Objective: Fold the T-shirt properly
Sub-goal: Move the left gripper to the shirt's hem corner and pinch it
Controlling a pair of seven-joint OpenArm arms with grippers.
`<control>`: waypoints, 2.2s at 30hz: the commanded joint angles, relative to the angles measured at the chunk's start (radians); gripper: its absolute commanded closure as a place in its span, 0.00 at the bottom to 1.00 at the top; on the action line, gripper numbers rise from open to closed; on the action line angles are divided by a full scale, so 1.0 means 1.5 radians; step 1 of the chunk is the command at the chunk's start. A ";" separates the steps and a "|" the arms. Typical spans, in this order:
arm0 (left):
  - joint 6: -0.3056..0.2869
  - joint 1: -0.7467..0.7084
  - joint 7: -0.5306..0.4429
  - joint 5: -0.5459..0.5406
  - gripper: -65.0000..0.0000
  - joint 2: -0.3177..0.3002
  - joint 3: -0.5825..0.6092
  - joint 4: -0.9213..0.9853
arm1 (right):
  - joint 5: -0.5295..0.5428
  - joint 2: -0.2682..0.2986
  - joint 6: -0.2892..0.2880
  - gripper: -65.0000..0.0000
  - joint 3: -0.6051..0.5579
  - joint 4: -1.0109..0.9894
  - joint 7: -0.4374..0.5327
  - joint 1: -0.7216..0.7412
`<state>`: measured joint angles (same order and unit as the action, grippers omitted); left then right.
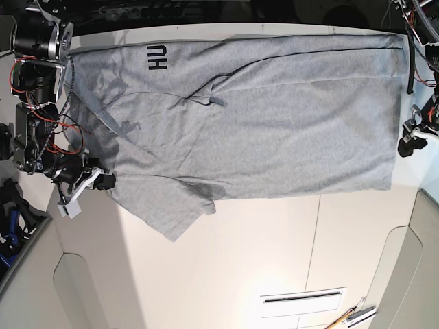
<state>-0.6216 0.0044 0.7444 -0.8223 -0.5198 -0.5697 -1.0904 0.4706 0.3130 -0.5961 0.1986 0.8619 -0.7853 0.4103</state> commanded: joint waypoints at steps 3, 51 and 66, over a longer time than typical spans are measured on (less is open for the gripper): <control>-0.003 0.044 -0.041 0.024 0.50 -0.017 0.037 0.011 | -0.027 0.005 0.006 1.00 -0.002 0.003 -0.022 0.005; 0.016 0.199 -0.050 0.060 0.51 -0.031 0.136 0.202 | -0.022 0.005 0.006 1.00 -0.002 0.003 -0.022 0.005; 0.015 0.198 -0.046 0.056 0.87 -0.031 0.135 0.202 | -0.022 0.005 0.006 1.00 -0.002 0.003 -0.022 0.005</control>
<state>-0.5983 0.2829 0.6773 -0.7296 -0.5468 -0.3656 -0.7784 0.4725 0.3130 -0.5987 0.1986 0.8619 -0.7826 0.4099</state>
